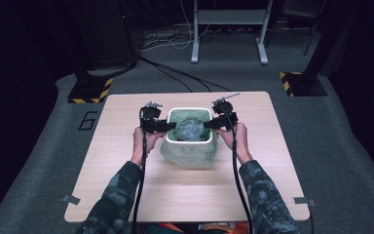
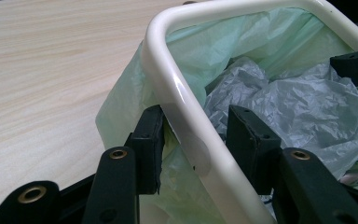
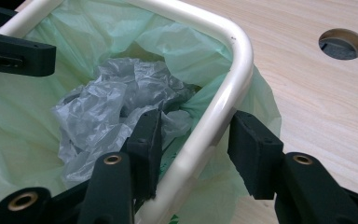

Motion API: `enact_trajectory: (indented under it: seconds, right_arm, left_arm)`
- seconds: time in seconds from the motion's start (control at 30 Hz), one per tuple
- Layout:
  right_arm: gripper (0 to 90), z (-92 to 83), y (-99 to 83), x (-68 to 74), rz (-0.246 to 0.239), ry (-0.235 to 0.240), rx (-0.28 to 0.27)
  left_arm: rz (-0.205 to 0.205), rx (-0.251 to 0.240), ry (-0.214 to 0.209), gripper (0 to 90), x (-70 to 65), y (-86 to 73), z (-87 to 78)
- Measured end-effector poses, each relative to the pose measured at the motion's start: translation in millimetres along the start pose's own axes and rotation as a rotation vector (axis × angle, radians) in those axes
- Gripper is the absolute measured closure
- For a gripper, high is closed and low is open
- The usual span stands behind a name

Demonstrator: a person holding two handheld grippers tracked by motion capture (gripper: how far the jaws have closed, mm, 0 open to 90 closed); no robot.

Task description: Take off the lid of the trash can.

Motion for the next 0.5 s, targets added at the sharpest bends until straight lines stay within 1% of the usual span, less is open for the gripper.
enact_trajectory:
  seconds: [0.5]
  right_arm:
    - [54.7,0.0,0.9,3.5,-0.017,-0.038,0.001]
  left_arm:
    - [-0.003,0.001,0.008,57.0,-0.3,0.0,0.6]
Point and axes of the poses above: each handheld gripper's, and its own axes: z roughly forward along the jaws, y roughly out of its top, x roughly to its left, the point moved 3 cm from there along z, roughly forward along the jaws, and after that the axes turned 11 degrees about -x, right-handed, at the moved point
